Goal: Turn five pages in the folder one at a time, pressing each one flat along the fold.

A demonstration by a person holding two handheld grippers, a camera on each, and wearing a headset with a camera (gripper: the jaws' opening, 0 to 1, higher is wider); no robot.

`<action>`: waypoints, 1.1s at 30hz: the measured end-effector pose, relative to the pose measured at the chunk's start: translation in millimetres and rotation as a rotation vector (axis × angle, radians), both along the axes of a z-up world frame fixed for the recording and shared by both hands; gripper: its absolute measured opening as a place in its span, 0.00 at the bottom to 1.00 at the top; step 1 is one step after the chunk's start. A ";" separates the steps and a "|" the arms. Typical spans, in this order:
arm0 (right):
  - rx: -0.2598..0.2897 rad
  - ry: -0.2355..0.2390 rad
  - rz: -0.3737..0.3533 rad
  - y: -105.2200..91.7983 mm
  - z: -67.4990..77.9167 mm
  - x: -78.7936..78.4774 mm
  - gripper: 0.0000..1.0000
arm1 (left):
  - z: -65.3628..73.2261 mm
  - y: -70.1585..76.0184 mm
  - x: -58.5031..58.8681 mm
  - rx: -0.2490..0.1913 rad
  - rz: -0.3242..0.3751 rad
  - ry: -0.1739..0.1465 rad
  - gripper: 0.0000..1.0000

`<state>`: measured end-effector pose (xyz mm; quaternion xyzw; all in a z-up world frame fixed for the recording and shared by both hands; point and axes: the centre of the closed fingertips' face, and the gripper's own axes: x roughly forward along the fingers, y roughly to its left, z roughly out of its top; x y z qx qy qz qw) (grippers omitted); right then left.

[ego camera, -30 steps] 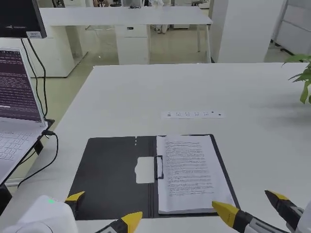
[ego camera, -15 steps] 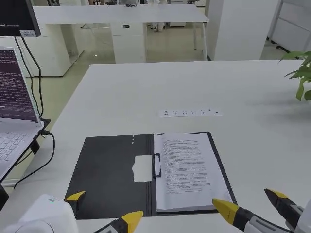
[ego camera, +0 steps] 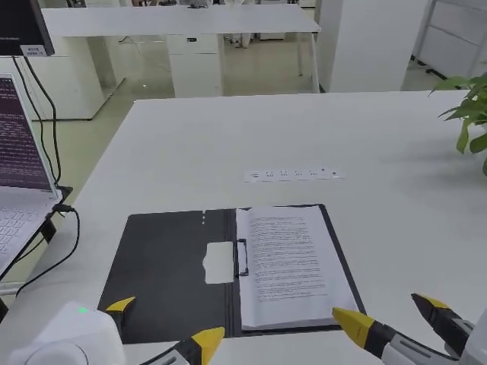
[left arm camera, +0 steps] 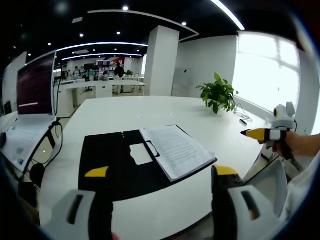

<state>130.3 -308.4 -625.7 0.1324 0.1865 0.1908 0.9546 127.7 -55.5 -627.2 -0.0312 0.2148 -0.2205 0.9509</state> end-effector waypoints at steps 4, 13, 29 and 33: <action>0.006 0.002 -0.005 -1.7 -0.2 -0.7 0.90 | -0.9 -2.0 0.8 0.003 -0.008 -0.002 0.81; 0.011 0.001 -0.013 -5.3 0.3 -2.0 0.88 | -3.0 -8.7 4.1 0.007 -0.033 0.003 0.80; 0.014 0.003 -0.016 -9.8 -1.7 -6.7 0.86 | -17.1 -45.8 16.5 0.035 -0.153 0.018 0.77; 0.018 0.001 -0.027 -12.3 -0.6 -8.9 0.86 | -22.9 -55.2 20.2 0.039 -0.181 0.026 0.76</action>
